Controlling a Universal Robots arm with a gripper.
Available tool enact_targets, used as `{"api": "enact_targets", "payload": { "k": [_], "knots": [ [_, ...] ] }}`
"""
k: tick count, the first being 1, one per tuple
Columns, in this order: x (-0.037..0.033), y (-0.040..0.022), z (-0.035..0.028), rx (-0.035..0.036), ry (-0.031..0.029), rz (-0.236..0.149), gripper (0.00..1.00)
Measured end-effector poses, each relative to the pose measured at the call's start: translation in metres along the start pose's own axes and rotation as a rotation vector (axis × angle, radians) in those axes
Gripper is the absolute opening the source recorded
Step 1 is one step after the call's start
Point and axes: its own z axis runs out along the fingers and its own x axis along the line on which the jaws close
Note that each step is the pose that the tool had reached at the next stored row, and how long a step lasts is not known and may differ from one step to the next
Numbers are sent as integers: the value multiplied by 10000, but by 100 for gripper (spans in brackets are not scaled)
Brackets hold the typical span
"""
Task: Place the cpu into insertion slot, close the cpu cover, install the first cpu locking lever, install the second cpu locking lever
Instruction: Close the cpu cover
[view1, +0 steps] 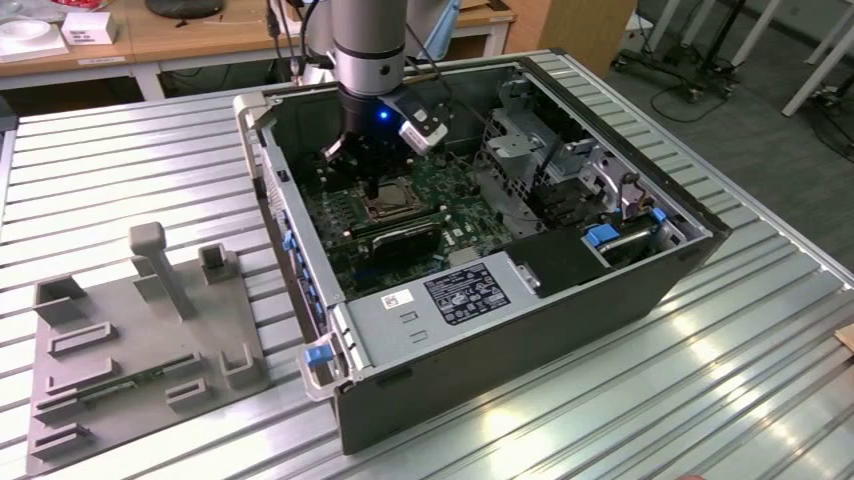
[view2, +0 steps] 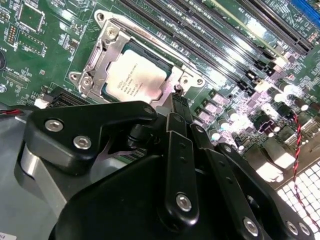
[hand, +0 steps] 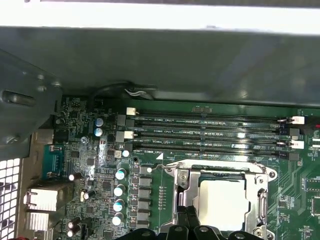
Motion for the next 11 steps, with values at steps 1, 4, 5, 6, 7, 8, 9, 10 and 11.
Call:
{"api": "enact_targets", "payload": {
  "k": [1,4,5,6,7,8,9,10,11],
  "knots": [
    [-13,0,2,-2,-1,1,11],
    [-25,-1,3,-1,0,2,11],
    [-25,-2,4,0,1,2,11],
    [-25,-1,12,-1,0,2,11],
    [-25,-1,23,-1,0,2,11],
    [-25,-2,30,-1,0,6,11],
    [-25,-2,33,1,1,8,11],
    [-25,-2,34,2,2,8,11],
    [-25,-2,34,2,2,9,11]
  ]
}}
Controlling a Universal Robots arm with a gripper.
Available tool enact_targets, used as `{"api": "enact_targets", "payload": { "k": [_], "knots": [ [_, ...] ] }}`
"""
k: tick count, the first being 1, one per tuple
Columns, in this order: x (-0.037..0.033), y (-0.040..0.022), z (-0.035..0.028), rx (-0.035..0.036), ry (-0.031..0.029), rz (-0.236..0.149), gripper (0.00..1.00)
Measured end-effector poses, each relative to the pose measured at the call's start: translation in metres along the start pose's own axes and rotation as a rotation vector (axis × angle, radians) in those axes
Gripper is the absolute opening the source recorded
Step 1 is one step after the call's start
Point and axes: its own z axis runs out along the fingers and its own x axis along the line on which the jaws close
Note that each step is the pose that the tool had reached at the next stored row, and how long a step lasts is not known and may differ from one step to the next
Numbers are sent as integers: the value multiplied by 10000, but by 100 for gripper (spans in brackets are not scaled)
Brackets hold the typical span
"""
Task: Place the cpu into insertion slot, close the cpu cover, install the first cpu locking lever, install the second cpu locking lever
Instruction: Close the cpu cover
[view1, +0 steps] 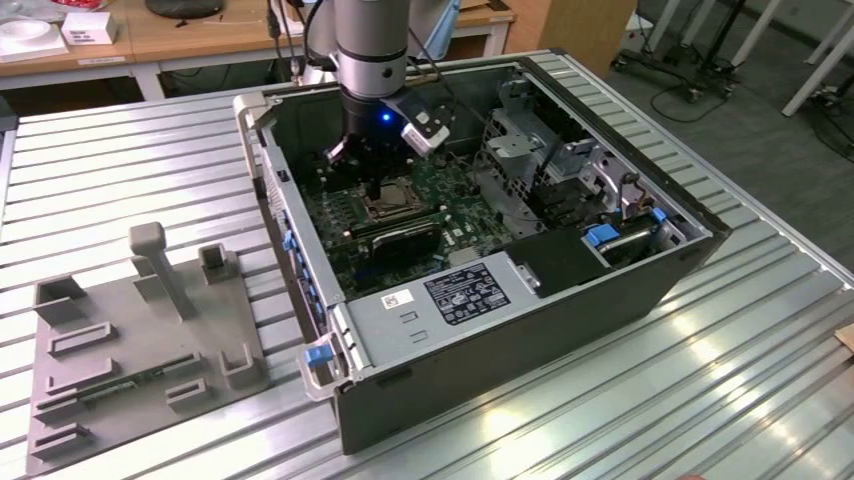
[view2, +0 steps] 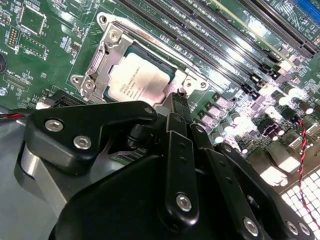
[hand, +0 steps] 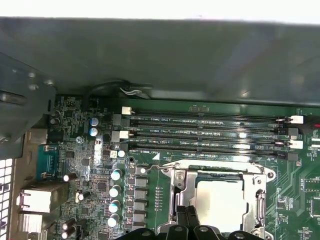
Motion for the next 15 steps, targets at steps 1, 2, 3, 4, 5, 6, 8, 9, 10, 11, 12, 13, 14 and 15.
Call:
{"api": "enact_targets", "payload": {
  "k": [1,2,3,4,5,6,8,9,10,11,12,13,14,15],
  "knots": [
    [0,0,0,0,0,0,11],
    [0,0,1,-1,-1,1,11],
    [0,0,1,-2,-1,1,11],
    [0,0,2,-2,-1,0,11],
    [-1,1,11,-6,-5,1,11],
    [0,1,19,-5,-4,1,11],
    [0,0,20,-2,-1,1,11],
    [1,0,20,0,-1,2,11],
    [0,0,23,-1,-2,17,11],
    [-2,0,28,-2,-5,86,11],
    [-3,0,29,3,-3,152,11],
    [-3,0,29,3,-3,166,11],
    [-3,0,29,4,-3,168,11],
    [-3,0,29,4,-3,169,11]
  ]
}}
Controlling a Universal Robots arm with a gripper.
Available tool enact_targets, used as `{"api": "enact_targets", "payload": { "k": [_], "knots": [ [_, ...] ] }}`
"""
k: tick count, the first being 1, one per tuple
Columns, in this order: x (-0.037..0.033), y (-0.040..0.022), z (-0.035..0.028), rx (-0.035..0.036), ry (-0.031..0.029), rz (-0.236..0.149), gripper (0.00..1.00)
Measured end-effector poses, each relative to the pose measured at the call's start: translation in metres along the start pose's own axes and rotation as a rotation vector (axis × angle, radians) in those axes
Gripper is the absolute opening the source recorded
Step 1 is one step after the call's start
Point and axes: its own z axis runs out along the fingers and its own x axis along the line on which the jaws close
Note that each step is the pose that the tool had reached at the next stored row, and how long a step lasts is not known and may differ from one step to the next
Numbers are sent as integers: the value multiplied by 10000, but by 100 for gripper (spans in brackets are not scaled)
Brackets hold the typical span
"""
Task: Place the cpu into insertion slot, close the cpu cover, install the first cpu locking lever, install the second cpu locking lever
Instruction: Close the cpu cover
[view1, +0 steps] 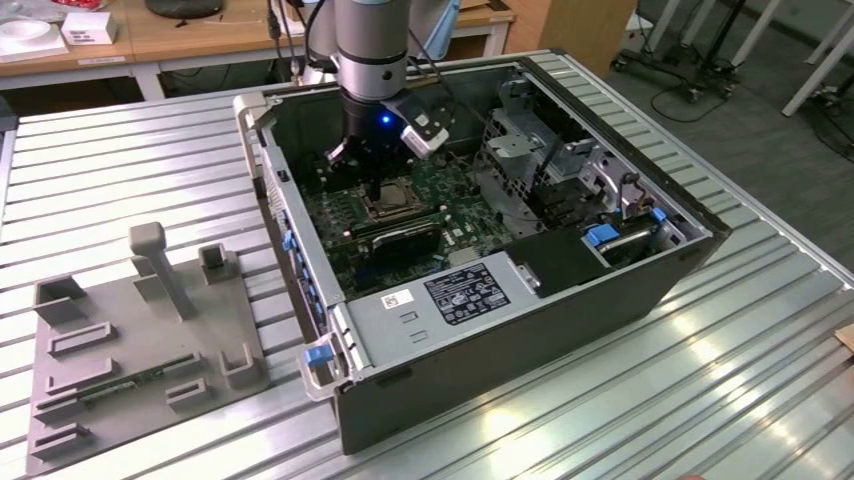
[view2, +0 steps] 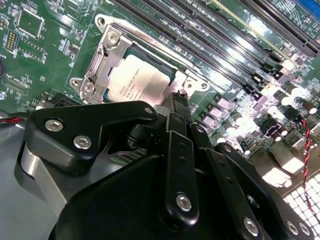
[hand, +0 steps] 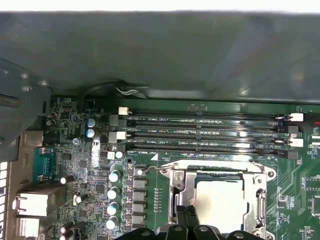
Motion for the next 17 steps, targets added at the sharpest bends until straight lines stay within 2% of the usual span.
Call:
{"api": "enact_targets", "payload": {
  "k": [3,7,17],
  "knots": [
    [0,1,7,-4,-4,2,11],
    [1,-1,50,0,-5,1,11],
    [1,15,56,-1,-5,1,11]
  ]
}}
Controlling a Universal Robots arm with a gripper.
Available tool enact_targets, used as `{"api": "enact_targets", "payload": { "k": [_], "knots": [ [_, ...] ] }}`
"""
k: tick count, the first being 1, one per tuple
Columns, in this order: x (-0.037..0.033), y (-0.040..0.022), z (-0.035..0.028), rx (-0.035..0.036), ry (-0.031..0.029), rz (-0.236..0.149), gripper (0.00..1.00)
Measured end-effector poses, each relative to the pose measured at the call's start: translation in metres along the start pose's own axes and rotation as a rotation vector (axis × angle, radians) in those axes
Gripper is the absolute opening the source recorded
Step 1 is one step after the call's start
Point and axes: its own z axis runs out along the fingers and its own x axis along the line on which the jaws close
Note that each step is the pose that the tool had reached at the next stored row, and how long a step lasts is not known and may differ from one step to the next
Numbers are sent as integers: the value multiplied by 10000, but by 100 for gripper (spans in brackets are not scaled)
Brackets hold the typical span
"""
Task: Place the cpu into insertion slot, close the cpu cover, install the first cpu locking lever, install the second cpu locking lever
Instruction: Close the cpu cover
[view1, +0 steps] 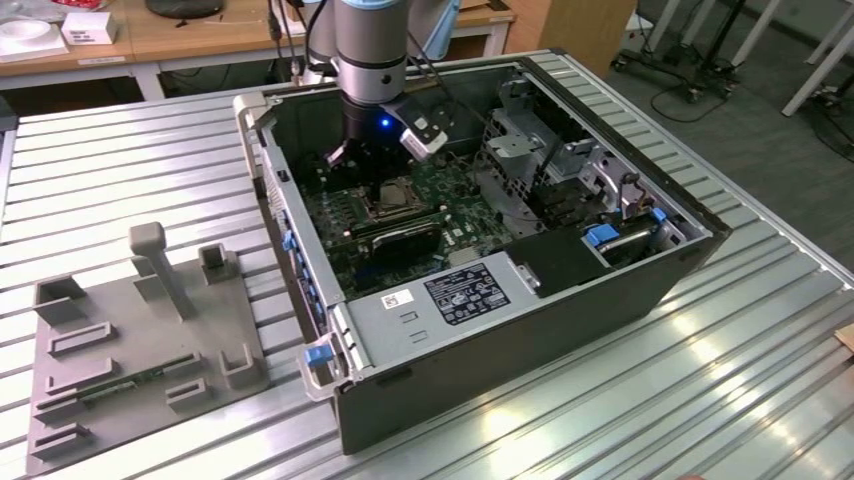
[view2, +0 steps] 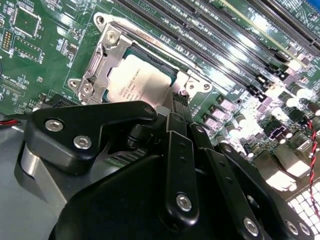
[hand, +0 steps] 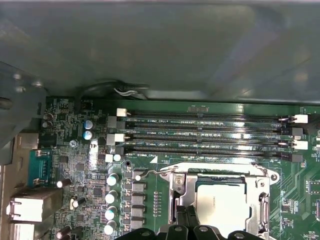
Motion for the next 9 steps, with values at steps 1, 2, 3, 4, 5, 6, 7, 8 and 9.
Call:
{"api": "enact_targets", "payload": {
  "k": [1,2,3,4,5,6,7,8,9],
  "knots": [
    [0,0,5,0,-1,0,11],
    [0,0,14,0,0,0,11],
    [1,0,24,0,0,0,11],
    [1,0,32,0,0,1,11],
    [1,0,36,1,1,0,11],
    [1,-1,36,2,2,0,11],
    [1,-1,36,4,3,0,11],
    [1,-1,37,3,2,1,11],
    [1,0,38,1,0,1,11]
  ]
}}
